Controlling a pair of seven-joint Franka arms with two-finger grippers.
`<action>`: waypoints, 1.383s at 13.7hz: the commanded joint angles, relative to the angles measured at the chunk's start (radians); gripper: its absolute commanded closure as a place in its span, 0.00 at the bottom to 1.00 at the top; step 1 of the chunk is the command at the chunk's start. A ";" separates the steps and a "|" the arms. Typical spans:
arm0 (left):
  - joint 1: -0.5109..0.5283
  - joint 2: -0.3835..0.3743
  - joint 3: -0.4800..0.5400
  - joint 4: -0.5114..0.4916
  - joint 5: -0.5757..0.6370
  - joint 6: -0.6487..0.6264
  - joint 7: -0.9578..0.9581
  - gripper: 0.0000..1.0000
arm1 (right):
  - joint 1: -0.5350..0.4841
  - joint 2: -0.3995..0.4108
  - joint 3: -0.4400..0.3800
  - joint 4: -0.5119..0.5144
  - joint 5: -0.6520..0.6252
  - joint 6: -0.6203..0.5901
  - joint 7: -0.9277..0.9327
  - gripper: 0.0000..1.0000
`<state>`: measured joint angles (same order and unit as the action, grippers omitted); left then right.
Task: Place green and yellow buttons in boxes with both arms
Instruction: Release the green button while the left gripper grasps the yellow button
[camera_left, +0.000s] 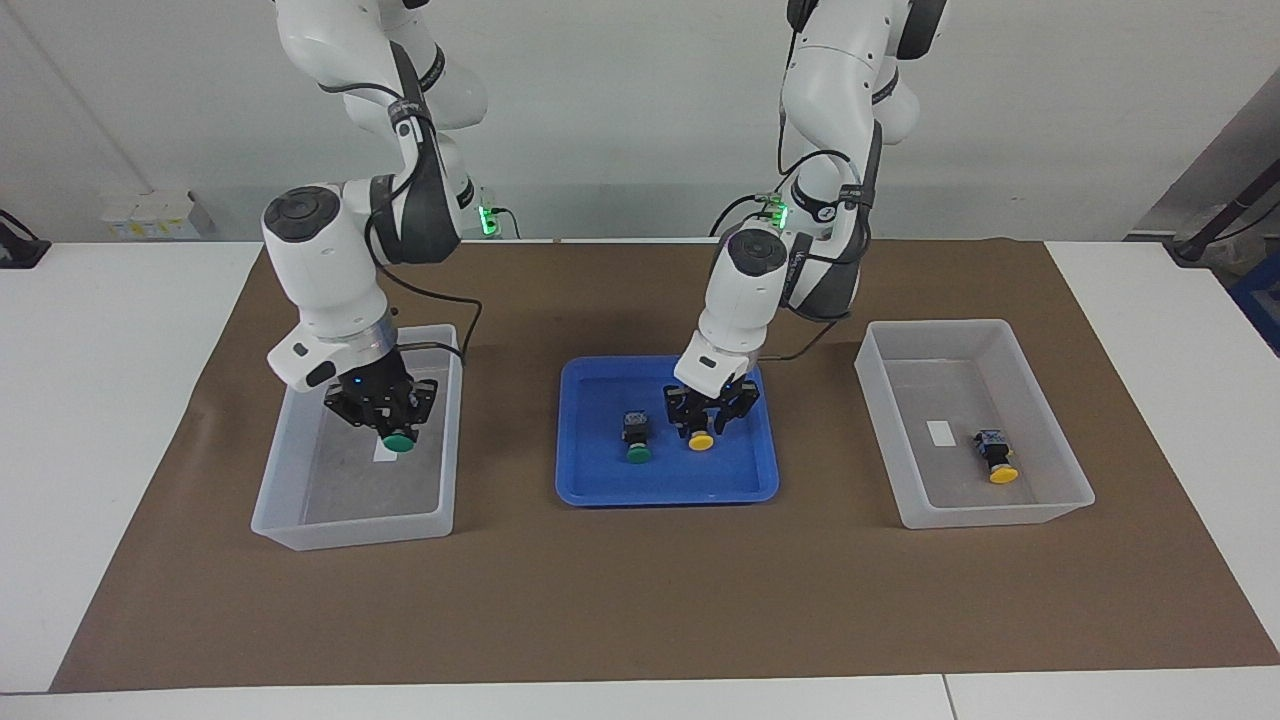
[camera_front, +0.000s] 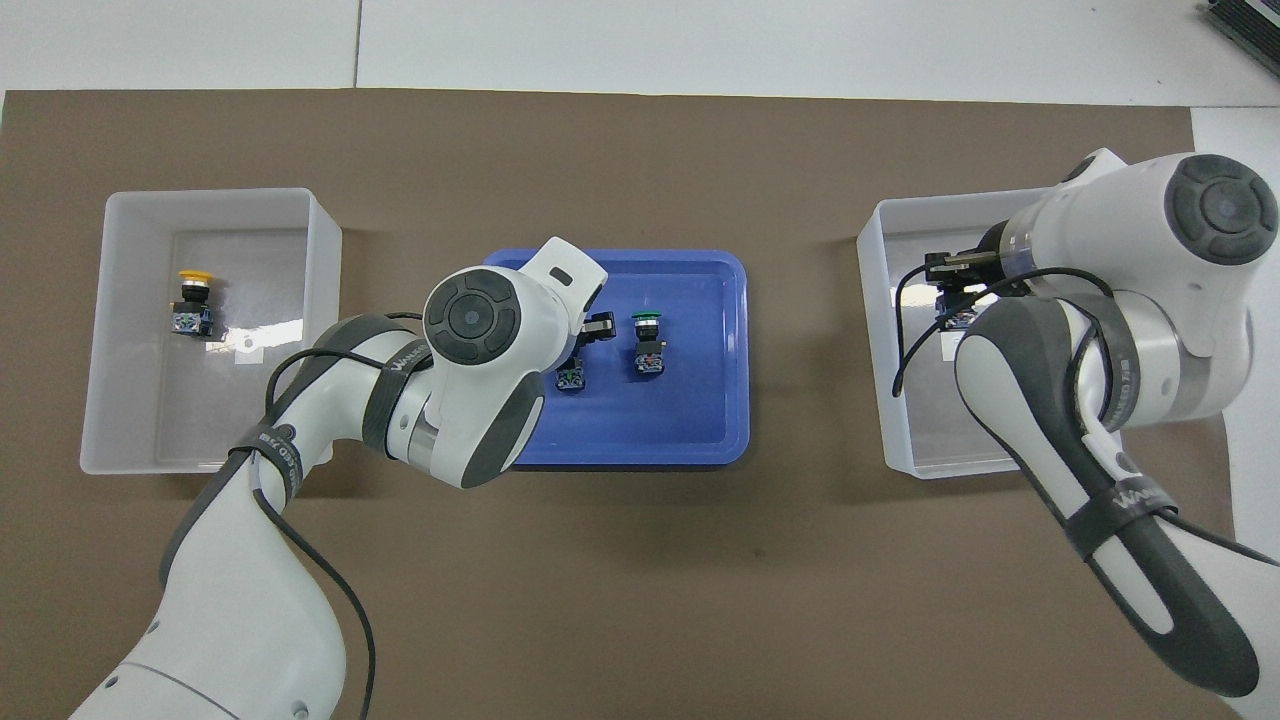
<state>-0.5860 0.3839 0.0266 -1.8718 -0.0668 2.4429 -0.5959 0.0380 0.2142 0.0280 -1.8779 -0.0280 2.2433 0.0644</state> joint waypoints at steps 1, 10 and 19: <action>-0.018 -0.010 0.018 -0.049 -0.014 0.057 -0.015 0.44 | -0.056 -0.021 0.015 -0.076 -0.007 0.080 -0.060 1.00; -0.028 -0.008 0.018 -0.069 -0.013 0.091 -0.090 0.91 | -0.104 0.139 0.013 -0.075 -0.007 0.239 -0.068 0.60; 0.072 -0.025 0.026 0.110 0.001 -0.138 -0.071 1.00 | -0.086 -0.018 0.018 0.017 -0.003 0.003 0.006 0.00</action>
<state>-0.5652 0.3785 0.0533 -1.8320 -0.0670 2.4113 -0.6753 -0.0451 0.2637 0.0327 -1.8590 -0.0266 2.3195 0.0299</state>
